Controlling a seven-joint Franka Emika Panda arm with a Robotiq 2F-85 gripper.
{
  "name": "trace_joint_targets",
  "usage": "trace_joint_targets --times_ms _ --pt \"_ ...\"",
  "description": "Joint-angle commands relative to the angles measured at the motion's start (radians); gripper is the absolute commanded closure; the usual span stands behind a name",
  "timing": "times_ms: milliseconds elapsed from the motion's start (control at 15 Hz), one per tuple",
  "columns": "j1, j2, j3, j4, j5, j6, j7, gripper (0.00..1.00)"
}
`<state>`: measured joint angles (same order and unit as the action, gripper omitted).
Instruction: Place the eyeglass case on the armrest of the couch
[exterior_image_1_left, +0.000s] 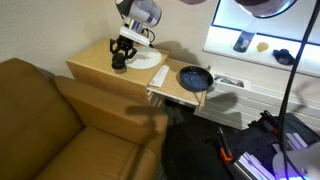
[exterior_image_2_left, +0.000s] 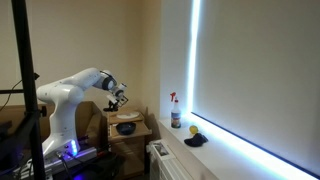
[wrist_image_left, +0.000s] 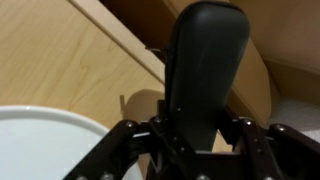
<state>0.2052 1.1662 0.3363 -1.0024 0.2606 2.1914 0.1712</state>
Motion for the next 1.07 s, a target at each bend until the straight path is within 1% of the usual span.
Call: trace_joint_targets --times_ms 0,133,333,400,467,533,733,800,1000 --pt "0.103 0.007 -0.042 0.053 -0.041 -0.145 -0.016 0.73" --pt "0.165 0.005 -0.061 0.075 -0.082 -0.211 -0.019 0.73" --pt "0.252 0.024 -0.108 0.12 -0.165 -0.269 -0.019 0.73" --pt "0.26 0.021 -0.104 0.111 -0.192 -0.26 -0.014 0.73" --pt "0.267 0.017 -0.118 0.106 -0.203 -0.23 -0.007 0.73" --pt "0.258 0.002 -0.095 0.074 -0.177 -0.226 -0.003 0.48" --pt "0.269 0.002 -0.113 0.076 -0.19 -0.226 -0.002 0.48" --pt "0.267 0.002 -0.115 0.077 -0.19 -0.226 -0.002 0.73" --pt "0.282 0.02 -0.079 0.086 -0.186 -0.198 -0.076 0.73"
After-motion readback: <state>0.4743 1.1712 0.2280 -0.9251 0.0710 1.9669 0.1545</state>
